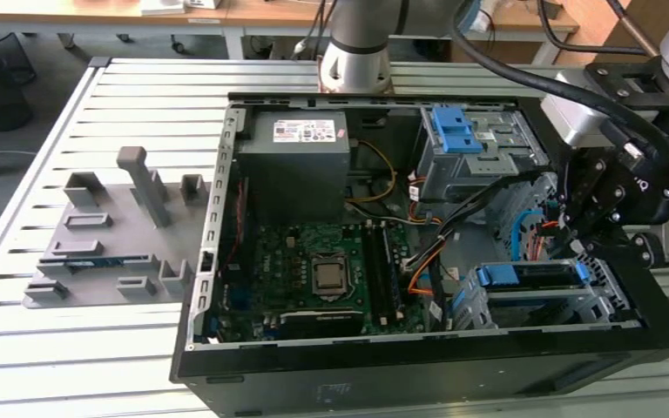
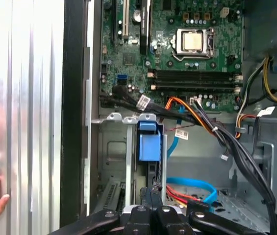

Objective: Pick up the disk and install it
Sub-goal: 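Insert the first disk wire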

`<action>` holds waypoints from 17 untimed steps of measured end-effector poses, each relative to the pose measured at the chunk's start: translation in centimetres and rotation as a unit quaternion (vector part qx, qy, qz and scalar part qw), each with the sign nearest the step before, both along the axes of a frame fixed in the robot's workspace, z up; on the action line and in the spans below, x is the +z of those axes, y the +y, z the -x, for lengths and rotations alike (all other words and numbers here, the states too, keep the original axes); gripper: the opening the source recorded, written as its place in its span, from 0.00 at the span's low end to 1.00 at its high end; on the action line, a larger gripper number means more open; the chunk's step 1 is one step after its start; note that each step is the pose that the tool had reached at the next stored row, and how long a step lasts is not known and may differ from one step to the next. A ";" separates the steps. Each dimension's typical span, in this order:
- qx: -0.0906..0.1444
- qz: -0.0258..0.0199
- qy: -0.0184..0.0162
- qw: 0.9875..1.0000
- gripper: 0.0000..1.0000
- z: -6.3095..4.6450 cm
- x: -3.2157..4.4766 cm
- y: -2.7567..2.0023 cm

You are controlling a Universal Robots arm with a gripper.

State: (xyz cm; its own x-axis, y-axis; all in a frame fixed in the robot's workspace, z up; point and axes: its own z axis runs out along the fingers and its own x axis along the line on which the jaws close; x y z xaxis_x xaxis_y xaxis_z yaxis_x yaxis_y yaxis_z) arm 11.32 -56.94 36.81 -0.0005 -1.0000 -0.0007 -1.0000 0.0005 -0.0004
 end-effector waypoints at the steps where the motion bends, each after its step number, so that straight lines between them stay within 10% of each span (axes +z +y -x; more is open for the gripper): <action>1: 0.000 0.000 0.000 1.000 0.11 -0.4 0.00 0.03; 17: -0.001 -0.001 -0.001 1.000 0.11 -2.1 0.97 0.68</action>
State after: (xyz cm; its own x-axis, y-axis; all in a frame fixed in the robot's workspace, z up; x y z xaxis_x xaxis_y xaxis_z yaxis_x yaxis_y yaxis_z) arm 13.39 -56.27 37.78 -0.0016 -1.0000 -0.0024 -1.0000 0.0016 -0.0028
